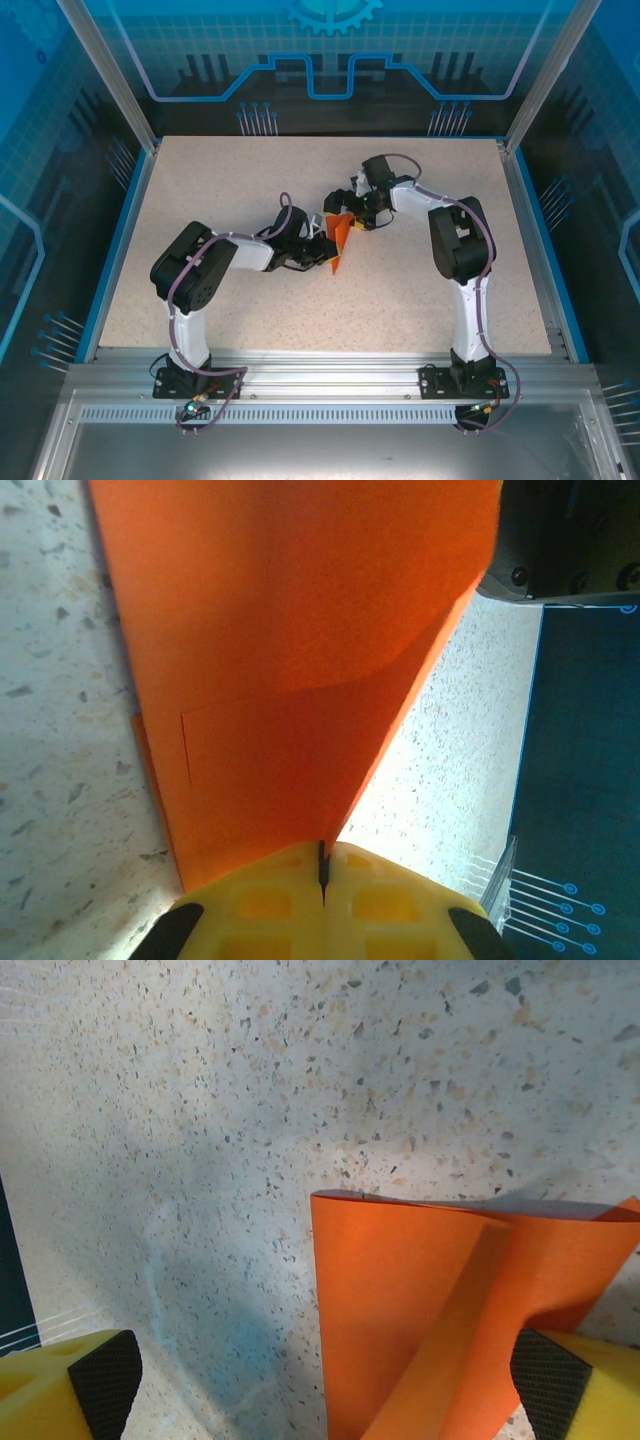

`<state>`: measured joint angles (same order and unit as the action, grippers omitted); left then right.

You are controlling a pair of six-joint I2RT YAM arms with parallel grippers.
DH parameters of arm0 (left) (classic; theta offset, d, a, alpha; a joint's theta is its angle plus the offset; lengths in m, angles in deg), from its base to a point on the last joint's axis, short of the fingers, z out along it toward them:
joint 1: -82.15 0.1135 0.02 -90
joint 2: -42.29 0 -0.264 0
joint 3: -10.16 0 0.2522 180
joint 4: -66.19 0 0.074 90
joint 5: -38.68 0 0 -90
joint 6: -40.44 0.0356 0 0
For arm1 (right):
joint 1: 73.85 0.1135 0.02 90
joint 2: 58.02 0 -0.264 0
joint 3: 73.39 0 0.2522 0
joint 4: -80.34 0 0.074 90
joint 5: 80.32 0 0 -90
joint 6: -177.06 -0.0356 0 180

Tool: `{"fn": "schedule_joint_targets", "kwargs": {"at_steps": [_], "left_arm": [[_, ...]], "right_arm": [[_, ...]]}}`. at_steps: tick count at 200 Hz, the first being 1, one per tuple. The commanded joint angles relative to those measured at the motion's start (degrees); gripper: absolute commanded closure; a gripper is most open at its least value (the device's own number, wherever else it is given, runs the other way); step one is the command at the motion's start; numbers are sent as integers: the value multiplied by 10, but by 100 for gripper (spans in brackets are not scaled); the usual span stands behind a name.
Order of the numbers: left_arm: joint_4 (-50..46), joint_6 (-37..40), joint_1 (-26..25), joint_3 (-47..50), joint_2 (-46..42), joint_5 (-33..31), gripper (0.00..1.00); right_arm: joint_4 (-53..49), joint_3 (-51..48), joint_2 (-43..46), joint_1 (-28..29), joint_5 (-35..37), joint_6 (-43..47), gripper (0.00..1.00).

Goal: Fold a paper plane with a square sheet of paper (fold left side to right side)
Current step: Fold the wing for the fifth time at the center of the table.

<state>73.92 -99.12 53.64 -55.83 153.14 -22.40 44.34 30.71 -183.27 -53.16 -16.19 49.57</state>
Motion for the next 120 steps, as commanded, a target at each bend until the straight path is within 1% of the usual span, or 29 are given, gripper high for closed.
{"fn": "schedule_joint_targets", "kwargs": {"at_steps": [1, 71, 120], "left_arm": [[-25, 23, 13, 3, -13, -4, 100], [-46, 42, 22, -3, -10, -1, 100], [-62, 61, 25, -20, -3, 16, 100]], "right_arm": [[-60, -3, -24, 8, 17, 5, 0], [-53, -5, -28, 9, 8, 6, 1], [-59, -1, -32, 9, 6, 10, 1]]}}
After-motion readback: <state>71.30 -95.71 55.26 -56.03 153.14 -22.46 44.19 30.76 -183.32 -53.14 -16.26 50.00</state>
